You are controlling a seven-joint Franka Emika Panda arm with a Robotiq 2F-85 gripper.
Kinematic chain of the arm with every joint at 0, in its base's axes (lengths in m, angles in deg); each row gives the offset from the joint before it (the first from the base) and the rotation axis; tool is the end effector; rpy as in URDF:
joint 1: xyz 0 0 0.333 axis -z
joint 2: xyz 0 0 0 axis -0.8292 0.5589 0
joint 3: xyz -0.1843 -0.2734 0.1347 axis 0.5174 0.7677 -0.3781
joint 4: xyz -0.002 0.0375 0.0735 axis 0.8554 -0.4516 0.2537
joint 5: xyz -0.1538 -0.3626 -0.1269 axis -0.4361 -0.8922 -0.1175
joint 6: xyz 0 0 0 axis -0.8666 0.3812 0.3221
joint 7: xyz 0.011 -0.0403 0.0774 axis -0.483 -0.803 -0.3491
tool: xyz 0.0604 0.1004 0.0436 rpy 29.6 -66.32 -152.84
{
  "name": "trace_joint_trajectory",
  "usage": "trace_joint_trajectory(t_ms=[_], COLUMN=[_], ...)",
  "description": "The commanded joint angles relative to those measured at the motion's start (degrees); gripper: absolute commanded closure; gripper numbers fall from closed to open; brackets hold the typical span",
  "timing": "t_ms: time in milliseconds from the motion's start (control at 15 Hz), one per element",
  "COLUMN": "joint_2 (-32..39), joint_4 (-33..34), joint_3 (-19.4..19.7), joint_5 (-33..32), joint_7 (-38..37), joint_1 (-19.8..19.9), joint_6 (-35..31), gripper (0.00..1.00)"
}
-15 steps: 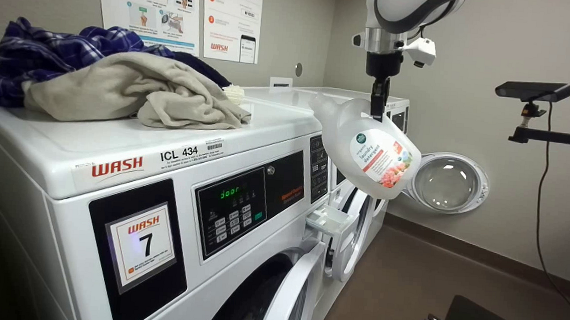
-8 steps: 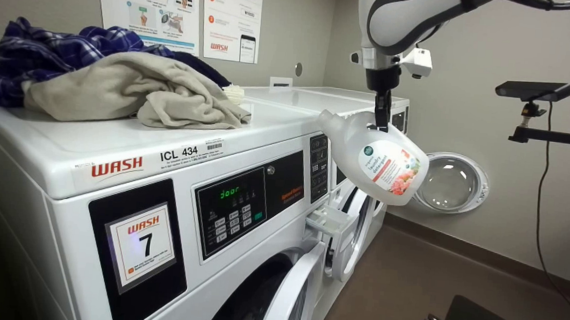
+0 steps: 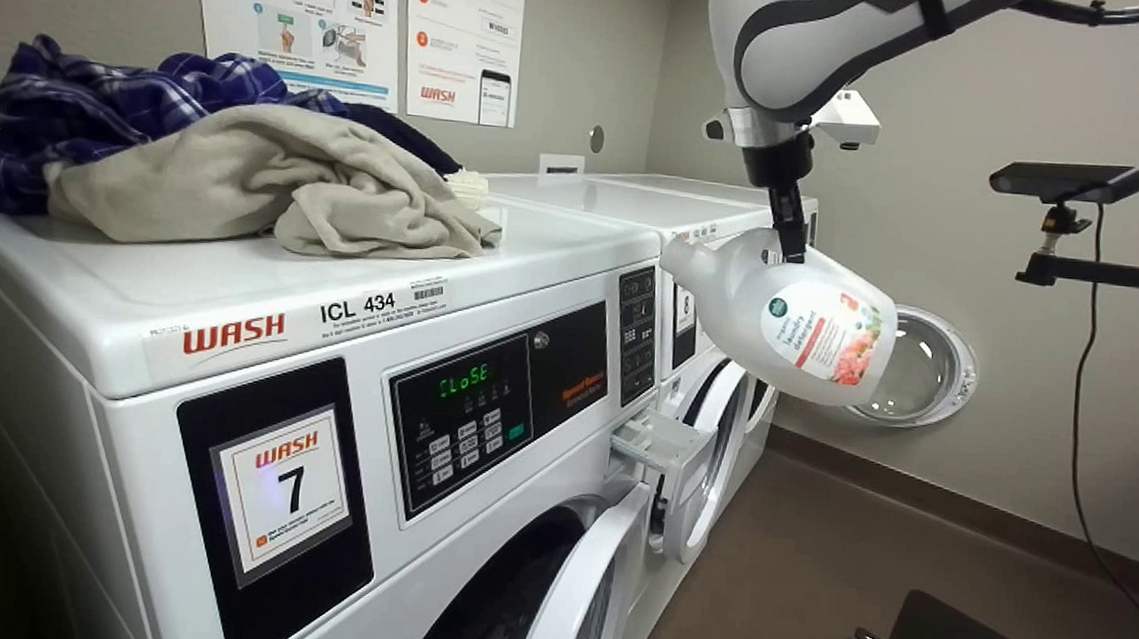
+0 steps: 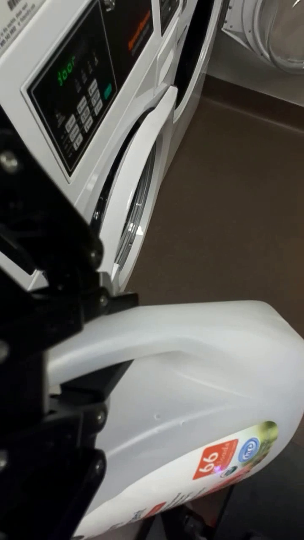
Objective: Pour some detergent into the washing machine
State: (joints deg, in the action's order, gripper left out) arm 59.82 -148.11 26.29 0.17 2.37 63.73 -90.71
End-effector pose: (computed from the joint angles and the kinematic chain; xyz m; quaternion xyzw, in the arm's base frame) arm 0.4806 -0.2176 0.5155 0.9368 0.2270 -0.1536 0.2174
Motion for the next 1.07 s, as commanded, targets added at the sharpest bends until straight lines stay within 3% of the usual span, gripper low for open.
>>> trace_joint_trajectory(t_ms=[0, 1000], joint_2=[-0.41, 7.65], joint_4=[1.51, 1.37], joint_3=[-0.51, -3.23], joint_5=[-5.55, -34.57], joint_7=[4.35, 11.44], joint_1=[0.27, -1.59], joint_6=[4.22, 3.96], gripper=[0.93, 0.93])
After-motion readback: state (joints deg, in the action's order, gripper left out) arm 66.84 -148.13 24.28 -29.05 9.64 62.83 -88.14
